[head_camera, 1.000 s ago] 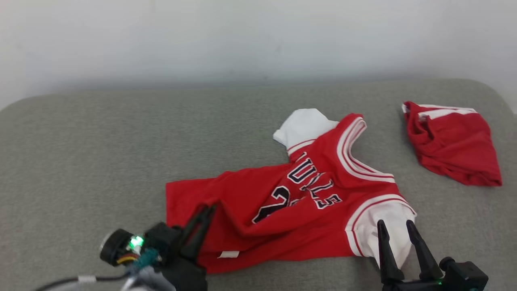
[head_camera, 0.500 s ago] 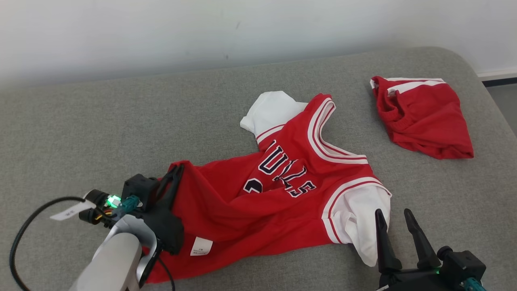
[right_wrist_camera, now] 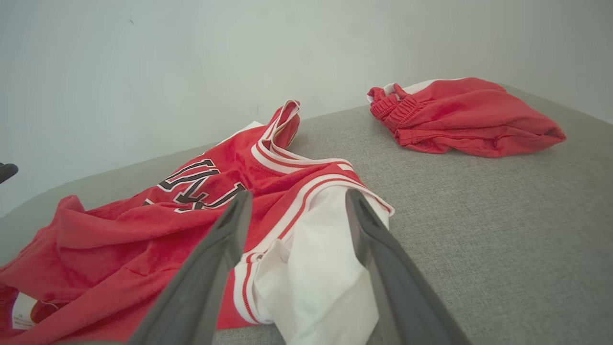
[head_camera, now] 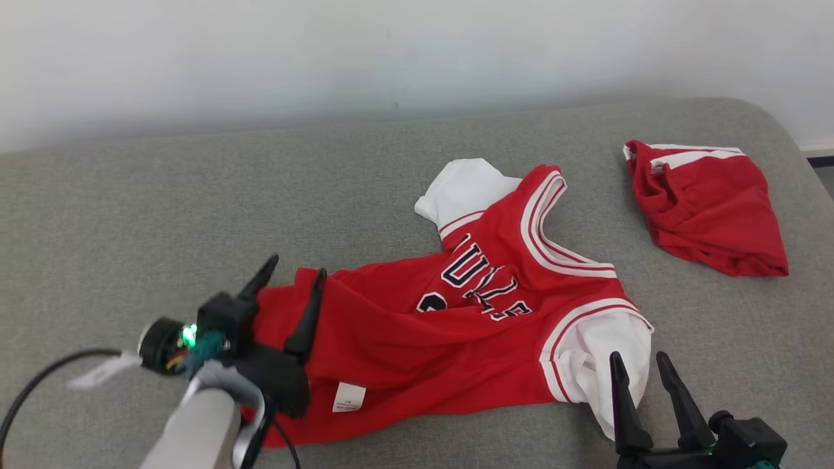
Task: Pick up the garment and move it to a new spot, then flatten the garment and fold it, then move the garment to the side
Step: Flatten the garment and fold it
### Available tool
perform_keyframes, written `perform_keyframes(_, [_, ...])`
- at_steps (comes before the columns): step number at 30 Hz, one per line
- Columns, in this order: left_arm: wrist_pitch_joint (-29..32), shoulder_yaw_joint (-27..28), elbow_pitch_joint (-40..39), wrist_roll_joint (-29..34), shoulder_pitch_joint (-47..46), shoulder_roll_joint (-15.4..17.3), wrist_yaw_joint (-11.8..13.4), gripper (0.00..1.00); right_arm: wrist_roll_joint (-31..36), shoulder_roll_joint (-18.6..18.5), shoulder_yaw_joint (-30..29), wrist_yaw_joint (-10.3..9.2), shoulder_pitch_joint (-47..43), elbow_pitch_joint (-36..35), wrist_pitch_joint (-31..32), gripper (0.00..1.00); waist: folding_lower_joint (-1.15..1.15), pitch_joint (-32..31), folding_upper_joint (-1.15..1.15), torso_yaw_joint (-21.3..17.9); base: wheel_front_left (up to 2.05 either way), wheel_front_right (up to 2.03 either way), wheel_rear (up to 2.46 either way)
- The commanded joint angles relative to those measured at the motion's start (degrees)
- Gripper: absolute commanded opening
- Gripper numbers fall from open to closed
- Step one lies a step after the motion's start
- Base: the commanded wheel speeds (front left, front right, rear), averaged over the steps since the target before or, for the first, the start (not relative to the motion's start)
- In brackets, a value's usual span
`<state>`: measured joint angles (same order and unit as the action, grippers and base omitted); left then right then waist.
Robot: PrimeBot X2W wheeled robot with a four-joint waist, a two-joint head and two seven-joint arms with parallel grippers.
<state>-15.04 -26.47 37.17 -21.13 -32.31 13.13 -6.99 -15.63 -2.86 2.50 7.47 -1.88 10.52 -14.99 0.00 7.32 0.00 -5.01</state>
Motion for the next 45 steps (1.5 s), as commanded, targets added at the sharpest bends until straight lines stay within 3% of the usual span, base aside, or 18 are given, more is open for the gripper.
perform_keyframes(1, [-0.1, 0.5, -1.2, 0.0, 1.9, -0.3, 0.4, 1.00, -0.5, 0.0, -0.2, 0.07, -0.6, -0.1, -0.2, 1.00, 0.00, -0.5, 0.00, 0.8, 0.00, 0.00, 0.00])
perform_keyframes(9, [-0.2, 3.7, -12.8, 1.8, 16.3, -0.7, 1.7, 1.00, -0.8, 0.0, -0.8, 0.07, -0.6, -0.4, -0.2, 1.00, 0.00, 0.2, 0.00, 2.5, 0.00, 0.00, 0.00])
perform_keyframes(22, [-0.2, 3.0, -9.3, 2.1, 20.7, -2.1, 1.0, 1.00, 0.0, 0.0, -1.1, 0.07, -0.1, -0.2, -0.2, 1.00, 0.00, 0.5, 0.00, 2.0, 0.00, 0.00, 0.00])
perform_keyframes(23, [-0.2, 3.2, -9.3, 2.0, 20.6, -2.4, 0.9, 0.70, 0.1, 0.0, -1.1, 0.07, -0.2, -0.3, -0.2, 1.00, 0.00, 0.5, 0.00, 2.0, 0.00, 0.00, 0.00])
perform_keyframes(24, [-0.2, 3.3, -9.3, 2.1, 20.5, -2.4, 0.8, 0.47, 0.0, 0.0, -1.1, 0.07, -0.3, -0.3, -0.2, 1.00, 0.00, 0.5, 0.00, 2.0, 0.00, 0.00, 0.00])
perform_keyframes(25, [-0.2, 3.9, -9.8, 2.6, 19.9, -2.4, 0.8, 0.00, -0.1, 0.0, -1.1, 0.07, -0.4, -0.3, -0.2, 1.00, 0.00, 0.4, 0.00, 2.0, 0.00, 0.00, 0.00])
perform_keyframes(38, [-0.2, 3.3, -12.7, 3.7, 19.8, -2.0, -0.1, 0.00, -0.8, 0.0, -0.5, 0.07, -1.0, 0.5, -0.3, 1.00, 0.00, -1.3, 0.00, 3.5, 0.00, 0.00, 0.00])
perform_keyframes(45, [2.4, 3.4, -22.8, 3.9, 21.8, -0.4, 1.7, 0.00, -1.1, 0.0, -1.2, 0.07, -2.3, 0.4, -0.3, 1.00, 0.00, -2.0, 0.00, 4.3, 0.00, 0.00, 0.00])
